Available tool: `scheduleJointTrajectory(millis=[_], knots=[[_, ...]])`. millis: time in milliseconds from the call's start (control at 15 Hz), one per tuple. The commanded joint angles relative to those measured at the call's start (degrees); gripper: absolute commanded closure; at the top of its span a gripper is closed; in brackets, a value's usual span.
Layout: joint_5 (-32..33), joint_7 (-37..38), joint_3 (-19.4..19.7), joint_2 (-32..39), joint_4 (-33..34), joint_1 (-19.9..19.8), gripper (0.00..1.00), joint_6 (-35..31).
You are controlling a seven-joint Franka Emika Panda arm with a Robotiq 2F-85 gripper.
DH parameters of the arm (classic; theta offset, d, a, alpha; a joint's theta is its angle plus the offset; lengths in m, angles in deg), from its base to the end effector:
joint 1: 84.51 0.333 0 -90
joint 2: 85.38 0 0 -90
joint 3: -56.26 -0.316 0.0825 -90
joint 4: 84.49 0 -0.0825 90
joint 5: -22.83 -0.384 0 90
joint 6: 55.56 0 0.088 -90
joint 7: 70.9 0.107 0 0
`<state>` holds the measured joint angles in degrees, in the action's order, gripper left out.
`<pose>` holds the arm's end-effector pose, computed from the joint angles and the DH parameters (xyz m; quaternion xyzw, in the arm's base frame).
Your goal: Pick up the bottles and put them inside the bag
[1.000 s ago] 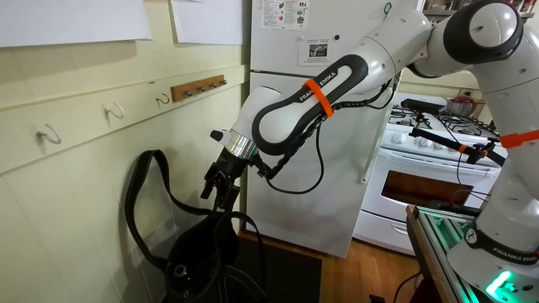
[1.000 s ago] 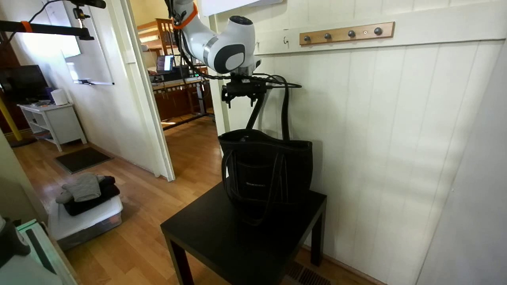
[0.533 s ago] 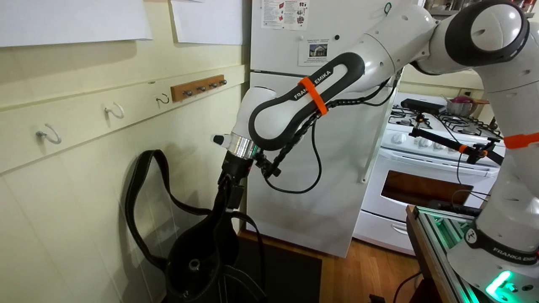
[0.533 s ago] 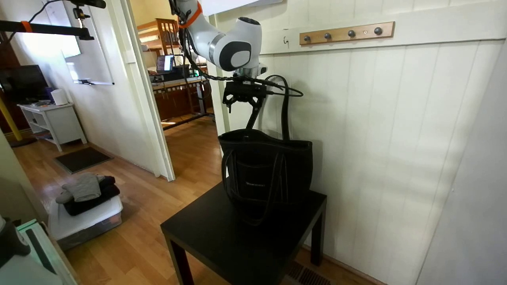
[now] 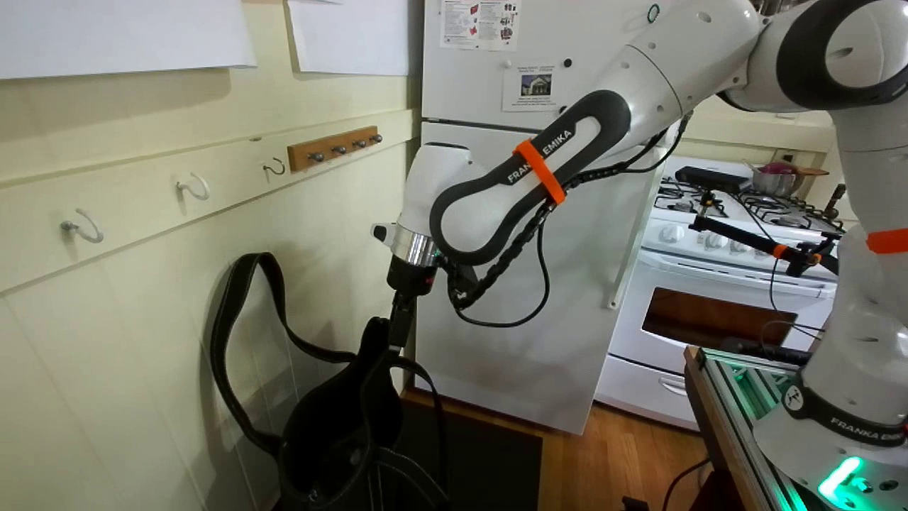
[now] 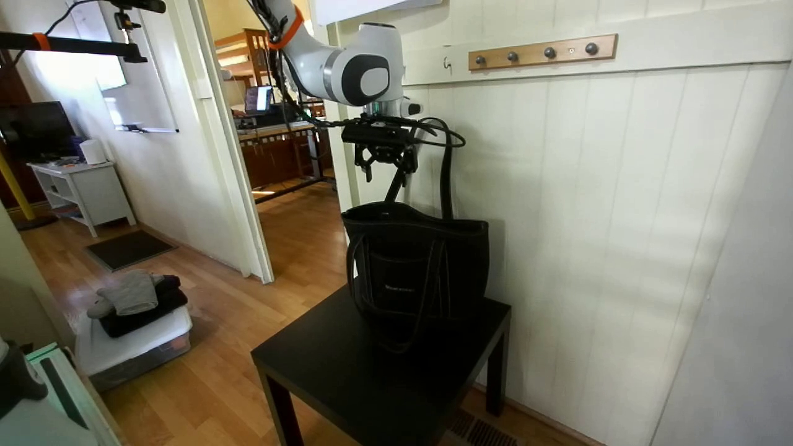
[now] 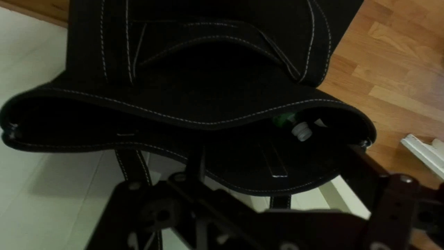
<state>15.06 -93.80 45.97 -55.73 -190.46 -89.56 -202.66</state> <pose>0.6617 0.0490 0.2673 -0.9758 -0.1737 -0.1137 0.0685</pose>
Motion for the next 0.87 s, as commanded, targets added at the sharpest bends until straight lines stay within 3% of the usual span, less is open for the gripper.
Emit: scheduleJointTrajectory(millis=[0, 400, 467, 800], knots=[[4.97, 10.20, 4.94, -2.79, -3.92, 4.85, 0.00, 1.41], [6.12, 11.44, 5.15, -4.36, -7.35, 5.28, 0.00, 3.89], [4.83, 10.10, 4.23, -2.31, -5.14, 4.61, 0.00, 1.61], [5.00, 10.09, 4.52, -3.05, -6.18, 4.60, 0.00, 2.44]])
